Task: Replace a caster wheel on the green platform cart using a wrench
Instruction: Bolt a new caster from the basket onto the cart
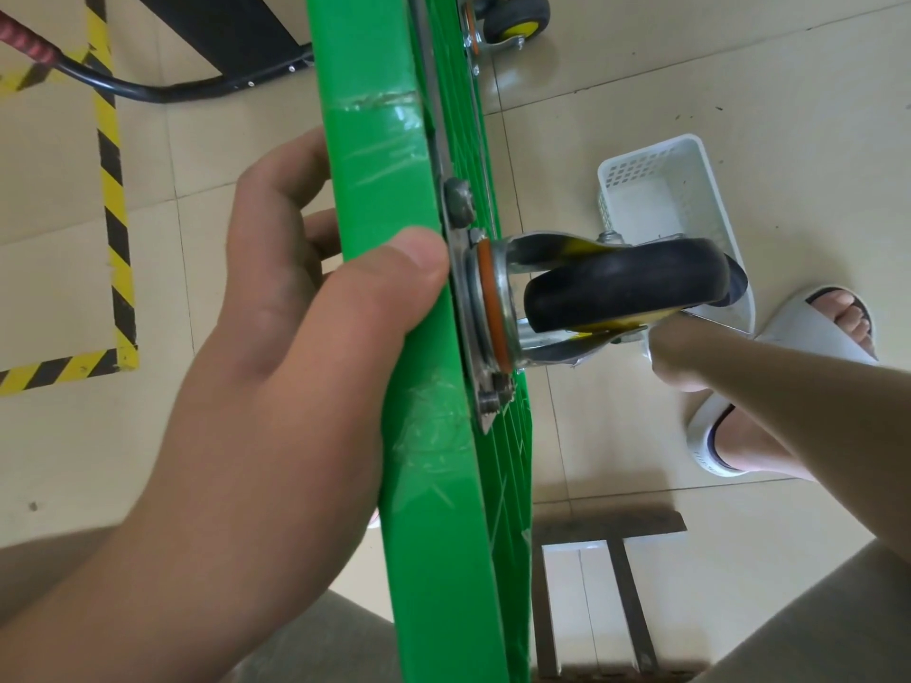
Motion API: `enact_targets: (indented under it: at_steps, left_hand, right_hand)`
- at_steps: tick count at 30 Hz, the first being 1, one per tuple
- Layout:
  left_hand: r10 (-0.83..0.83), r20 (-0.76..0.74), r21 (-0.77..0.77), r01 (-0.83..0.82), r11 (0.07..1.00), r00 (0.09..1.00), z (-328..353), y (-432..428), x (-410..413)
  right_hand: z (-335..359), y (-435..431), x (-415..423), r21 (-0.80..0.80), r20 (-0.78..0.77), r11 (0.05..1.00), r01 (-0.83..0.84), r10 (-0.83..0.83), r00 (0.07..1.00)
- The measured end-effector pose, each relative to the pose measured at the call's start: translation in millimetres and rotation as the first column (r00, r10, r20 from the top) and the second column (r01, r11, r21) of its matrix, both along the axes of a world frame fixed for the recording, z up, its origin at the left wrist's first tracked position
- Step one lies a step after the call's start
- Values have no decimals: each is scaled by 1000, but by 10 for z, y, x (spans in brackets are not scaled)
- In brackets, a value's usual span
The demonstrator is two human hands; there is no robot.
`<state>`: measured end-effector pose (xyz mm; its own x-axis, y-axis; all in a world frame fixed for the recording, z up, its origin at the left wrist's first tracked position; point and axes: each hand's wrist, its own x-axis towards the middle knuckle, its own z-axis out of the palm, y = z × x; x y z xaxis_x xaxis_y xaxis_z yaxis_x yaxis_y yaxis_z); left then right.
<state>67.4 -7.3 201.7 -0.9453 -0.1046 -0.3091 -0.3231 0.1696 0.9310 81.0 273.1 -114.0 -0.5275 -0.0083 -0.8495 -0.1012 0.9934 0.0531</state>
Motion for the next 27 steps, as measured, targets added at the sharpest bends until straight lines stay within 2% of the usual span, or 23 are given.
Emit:
enact_targets:
  at_steps: [6, 14, 22, 27]
  left_hand:
    - [-18, -10, 13, 19, 1000, 1000, 6, 1, 19]
    - [-24, -16, 28, 24, 999, 1000, -6, -11, 13]
    - [-26, 0, 13, 26, 1000, 1000, -3, -18, 12]
    - [1, -15, -40, -1, 999, 1000, -17, 2, -27]
  right_hand:
    - [17, -12, -28, -27, 0, 997, 75, -75, 997]
    - [-40, -10, -31, -49, -86, 988, 145, -149, 985]
    - [-19, 29, -88, -19, -106, 996, 82, -84, 991]
    - [76, 15, -130, 12, -51, 1000, -10, 10, 999]
